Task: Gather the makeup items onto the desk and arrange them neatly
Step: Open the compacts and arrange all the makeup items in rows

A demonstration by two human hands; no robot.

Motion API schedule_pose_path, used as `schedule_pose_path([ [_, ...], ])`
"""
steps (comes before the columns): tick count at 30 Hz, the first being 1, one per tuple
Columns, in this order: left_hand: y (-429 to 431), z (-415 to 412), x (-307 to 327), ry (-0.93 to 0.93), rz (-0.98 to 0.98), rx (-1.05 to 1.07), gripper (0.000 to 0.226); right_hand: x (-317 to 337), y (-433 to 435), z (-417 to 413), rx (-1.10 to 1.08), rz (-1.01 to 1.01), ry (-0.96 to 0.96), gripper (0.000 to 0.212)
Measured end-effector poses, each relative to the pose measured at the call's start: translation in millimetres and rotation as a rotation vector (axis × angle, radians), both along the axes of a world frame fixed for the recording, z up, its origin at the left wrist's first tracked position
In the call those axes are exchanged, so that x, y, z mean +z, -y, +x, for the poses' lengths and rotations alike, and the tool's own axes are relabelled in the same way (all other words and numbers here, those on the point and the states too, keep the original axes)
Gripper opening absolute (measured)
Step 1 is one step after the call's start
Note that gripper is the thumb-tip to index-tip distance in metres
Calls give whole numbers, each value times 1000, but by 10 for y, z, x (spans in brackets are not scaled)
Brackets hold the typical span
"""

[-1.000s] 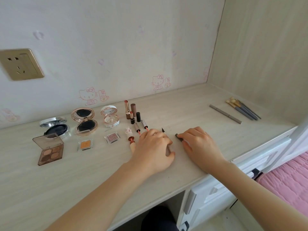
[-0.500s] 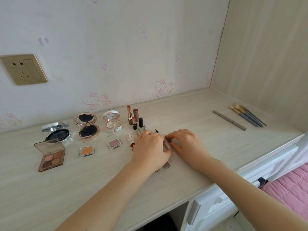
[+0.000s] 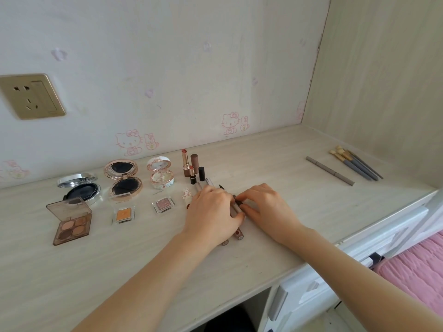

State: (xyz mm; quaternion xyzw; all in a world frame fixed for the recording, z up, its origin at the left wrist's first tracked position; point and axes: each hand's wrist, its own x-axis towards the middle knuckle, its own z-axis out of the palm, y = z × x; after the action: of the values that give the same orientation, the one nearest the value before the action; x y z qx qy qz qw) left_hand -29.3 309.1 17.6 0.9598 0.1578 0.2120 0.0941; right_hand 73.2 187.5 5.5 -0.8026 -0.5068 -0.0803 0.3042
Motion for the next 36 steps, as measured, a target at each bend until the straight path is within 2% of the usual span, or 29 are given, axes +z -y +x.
schedule_pose_path([
  [15, 65, 267, 66, 28, -90, -65, 27, 34, 389, 315, -134, -18, 70, 21],
  [22, 329, 821, 69, -39, -195, -200, 27, 76, 867, 734, -291, -82, 155, 23],
  [28, 550, 1426, 34, -64, -246, -290, 31, -9, 1215, 1183, -527, -102, 116, 33],
  [36, 786, 2127, -11, -86, -240, -218, 41, -61, 1351, 1547, -653, -106, 44, 36],
])
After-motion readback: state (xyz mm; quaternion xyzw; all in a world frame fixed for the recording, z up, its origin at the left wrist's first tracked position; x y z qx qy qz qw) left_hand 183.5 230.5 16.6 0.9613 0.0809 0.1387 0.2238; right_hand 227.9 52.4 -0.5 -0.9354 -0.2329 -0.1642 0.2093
